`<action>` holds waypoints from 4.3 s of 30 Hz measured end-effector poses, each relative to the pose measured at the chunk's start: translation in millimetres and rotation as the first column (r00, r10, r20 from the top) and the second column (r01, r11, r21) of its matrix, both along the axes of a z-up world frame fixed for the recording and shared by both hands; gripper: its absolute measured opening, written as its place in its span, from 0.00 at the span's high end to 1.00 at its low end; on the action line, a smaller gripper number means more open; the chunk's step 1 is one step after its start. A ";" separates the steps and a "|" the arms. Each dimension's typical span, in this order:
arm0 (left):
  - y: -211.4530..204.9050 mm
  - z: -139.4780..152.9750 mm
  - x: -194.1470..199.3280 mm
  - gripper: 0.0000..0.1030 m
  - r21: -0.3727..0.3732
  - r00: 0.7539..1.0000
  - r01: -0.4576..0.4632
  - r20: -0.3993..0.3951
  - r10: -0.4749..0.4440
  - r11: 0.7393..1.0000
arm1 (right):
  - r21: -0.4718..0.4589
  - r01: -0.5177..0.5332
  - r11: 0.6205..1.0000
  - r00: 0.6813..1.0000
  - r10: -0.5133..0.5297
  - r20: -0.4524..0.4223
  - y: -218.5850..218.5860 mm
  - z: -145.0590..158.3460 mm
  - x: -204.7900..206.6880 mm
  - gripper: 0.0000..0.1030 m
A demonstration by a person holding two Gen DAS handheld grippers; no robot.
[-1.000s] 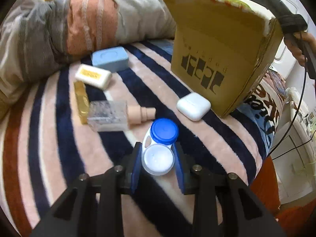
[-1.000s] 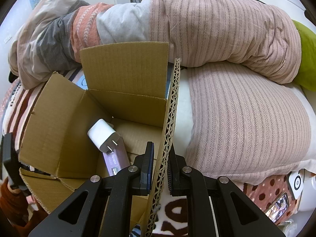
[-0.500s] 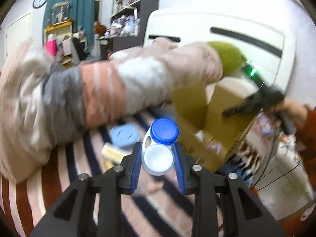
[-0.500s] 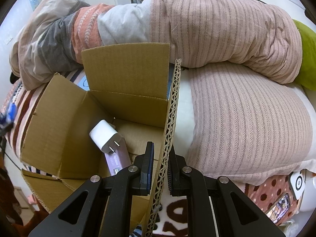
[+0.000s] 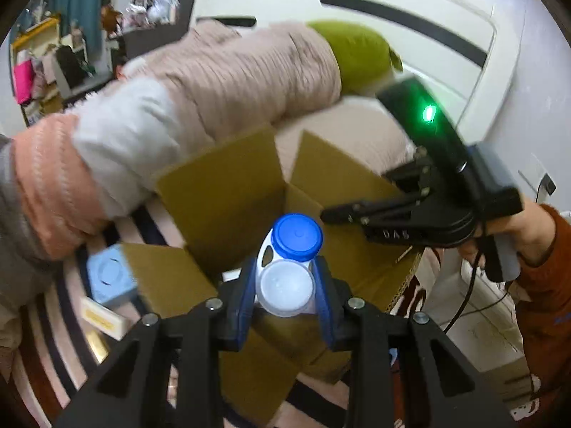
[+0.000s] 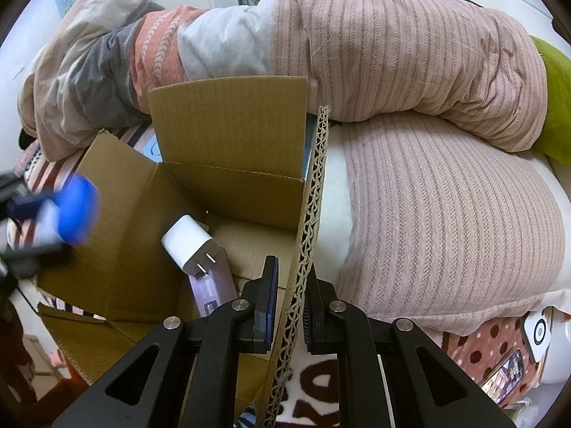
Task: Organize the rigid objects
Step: 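Carry the lens case into the cardboard box and release it, then grasp the clear foundation bottle with the left tool and carry it to the box, then open the left tool to drop the bottle into the box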
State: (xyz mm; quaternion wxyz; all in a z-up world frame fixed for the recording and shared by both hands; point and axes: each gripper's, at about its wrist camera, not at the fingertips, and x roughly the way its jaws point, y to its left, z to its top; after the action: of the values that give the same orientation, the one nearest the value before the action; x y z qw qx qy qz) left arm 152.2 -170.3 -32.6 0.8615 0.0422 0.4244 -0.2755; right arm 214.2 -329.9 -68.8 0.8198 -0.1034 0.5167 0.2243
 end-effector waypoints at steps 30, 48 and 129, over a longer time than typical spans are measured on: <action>117.3 4.1 -67.0 0.25 -0.053 0.979 -0.179 0.092 0.183 0.982 | 0.003 0.002 1.000 1.000 -0.002 -0.008 -0.8 -2.9 -0.4 0.93; 163.3 -138.0 -38.9 0.25 0.060 0.921 -0.352 -0.155 0.357 0.934 | 0.193 0.034 0.981 0.998 -0.022 -0.063 -26.2 -4.5 0.5 0.90; -4.5 -0.3 2.9 0.53 0.056 1.000 -0.006 0.000 0.006 0.998 | 0.093 0.008 0.996 1.000 -0.006 -0.024 -13.7 -11.8 -1.1 0.89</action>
State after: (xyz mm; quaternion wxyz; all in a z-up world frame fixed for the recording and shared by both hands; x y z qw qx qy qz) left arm 155.2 -174.8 -32.9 0.8609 0.0650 0.4320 -0.2608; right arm 213.1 -343.6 -80.6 0.8182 -0.0606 0.5158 0.2466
